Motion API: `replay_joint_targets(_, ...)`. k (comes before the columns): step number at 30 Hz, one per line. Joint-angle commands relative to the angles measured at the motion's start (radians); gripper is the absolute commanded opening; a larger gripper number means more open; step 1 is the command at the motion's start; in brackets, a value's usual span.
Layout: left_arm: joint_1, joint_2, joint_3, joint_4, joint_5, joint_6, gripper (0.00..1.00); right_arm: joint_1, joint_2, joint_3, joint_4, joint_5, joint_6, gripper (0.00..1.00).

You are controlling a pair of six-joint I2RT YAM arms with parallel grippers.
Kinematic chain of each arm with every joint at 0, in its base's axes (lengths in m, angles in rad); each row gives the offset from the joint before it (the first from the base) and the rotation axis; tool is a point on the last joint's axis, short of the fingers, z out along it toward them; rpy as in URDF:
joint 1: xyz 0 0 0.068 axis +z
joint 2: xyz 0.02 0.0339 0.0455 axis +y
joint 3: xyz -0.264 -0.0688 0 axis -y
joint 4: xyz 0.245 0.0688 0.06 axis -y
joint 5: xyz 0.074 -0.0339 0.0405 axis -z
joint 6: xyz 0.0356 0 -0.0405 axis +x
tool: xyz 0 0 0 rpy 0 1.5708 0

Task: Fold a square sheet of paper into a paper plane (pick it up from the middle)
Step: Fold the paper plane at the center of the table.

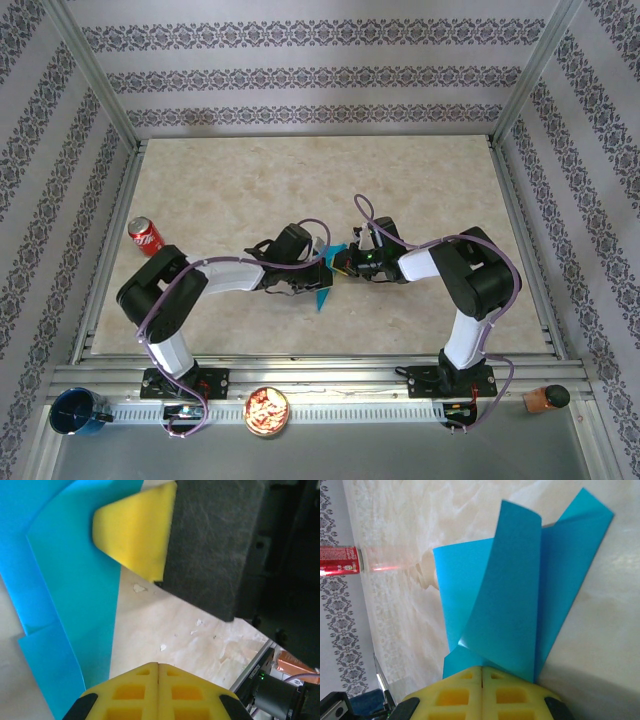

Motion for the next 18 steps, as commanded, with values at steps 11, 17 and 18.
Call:
replay_joint_targets(11,0.038,0.074,0.048,-0.032,-0.027,0.076,0.02,0.032,0.039,-0.020,-0.021,0.075,0.002,0.05)
replay_joint_targets(17,0.041,0.083,0.014,-0.055,-0.065,0.102,0.02,0.032,0.038,-0.018,-0.021,0.075,0.003,0.06)
replay_joint_targets(18,0.041,0.083,0.006,-0.057,-0.069,0.106,0.01,0.032,0.038,-0.018,-0.021,0.074,0.003,0.05)
